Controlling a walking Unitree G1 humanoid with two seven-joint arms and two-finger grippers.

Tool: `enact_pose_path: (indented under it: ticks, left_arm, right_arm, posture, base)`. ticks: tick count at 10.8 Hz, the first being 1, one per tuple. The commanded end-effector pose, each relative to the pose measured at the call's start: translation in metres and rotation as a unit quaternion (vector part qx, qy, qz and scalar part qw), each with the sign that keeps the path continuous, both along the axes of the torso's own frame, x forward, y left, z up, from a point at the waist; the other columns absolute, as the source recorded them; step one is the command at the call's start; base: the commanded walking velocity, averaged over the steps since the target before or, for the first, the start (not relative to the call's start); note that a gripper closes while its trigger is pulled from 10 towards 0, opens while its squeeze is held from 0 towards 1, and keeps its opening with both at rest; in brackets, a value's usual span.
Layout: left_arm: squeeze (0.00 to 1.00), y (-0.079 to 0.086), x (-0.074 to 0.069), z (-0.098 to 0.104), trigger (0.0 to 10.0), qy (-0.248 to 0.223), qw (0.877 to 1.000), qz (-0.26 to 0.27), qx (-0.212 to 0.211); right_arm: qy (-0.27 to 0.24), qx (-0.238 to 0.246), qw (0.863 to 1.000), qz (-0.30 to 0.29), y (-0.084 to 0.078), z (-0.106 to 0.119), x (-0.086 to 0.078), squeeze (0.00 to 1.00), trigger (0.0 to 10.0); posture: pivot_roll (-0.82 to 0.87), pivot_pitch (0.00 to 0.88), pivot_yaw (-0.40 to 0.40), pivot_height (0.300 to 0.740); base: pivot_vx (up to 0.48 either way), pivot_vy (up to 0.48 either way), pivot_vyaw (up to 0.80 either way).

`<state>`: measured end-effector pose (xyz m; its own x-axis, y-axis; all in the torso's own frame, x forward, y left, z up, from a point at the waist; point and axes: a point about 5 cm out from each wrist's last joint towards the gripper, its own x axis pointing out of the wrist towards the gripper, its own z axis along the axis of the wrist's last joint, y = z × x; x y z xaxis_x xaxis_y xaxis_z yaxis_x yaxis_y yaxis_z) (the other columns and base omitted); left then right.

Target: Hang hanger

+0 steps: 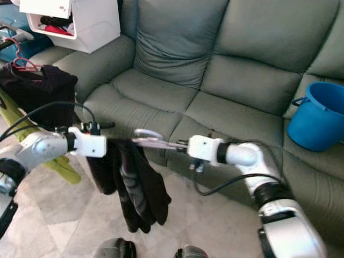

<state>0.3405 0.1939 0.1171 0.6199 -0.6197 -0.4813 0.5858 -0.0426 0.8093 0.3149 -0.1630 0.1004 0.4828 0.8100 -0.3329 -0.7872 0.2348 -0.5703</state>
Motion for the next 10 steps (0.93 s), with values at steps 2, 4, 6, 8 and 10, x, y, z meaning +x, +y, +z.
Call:
enact_pose_path:
  ticks: [2,4,6,8,10]
  left_arm:
    - [0.00,-0.005,0.003,0.008,0.0,-0.016,1.000,-0.012,-0.009]
    - [0.00,-0.005,0.002,0.006,0.0,-0.011,1.000,-0.016,0.000]
    - [0.00,-0.007,-0.001,0.003,0.0,0.001,0.999,-0.038,0.011]
    - [0.00,-0.011,-0.003,-0.001,0.0,0.007,0.998,-0.050,0.025]
    - [0.00,-0.012,-0.004,-0.005,0.5,0.016,0.998,-0.053,0.035]
  right_arm:
    - [-0.038,0.033,0.999,-0.018,0.010,0.008,0.006,0.00,10.0]
    - [-0.039,0.036,0.998,-0.020,0.014,0.006,0.007,0.00,10.0]
    - [-0.042,0.032,0.998,-0.023,0.013,0.006,0.008,0.00,10.0]
    - [-0.042,0.028,0.999,-0.015,0.014,0.006,0.008,0.00,10.0]
    - [-0.027,0.022,0.999,0.020,0.018,0.005,0.004,0.00,10.0]
  posture:
    - [-0.08,0.000,-0.040,0.740]
    - [-0.08,0.000,-0.040,0.740]
    - [-0.07,0.000,-0.041,0.740]
    - [-0.07,0.000,-0.038,0.740]
    - [-0.08,0.000,-0.035,0.740]
  base:
    - [0.000,0.000,0.00]
    - [0.000,0.000,0.00]
    - [0.000,0.000,0.00]
    - [0.000,0.000,0.00]
    - [0.000,0.000,0.00]
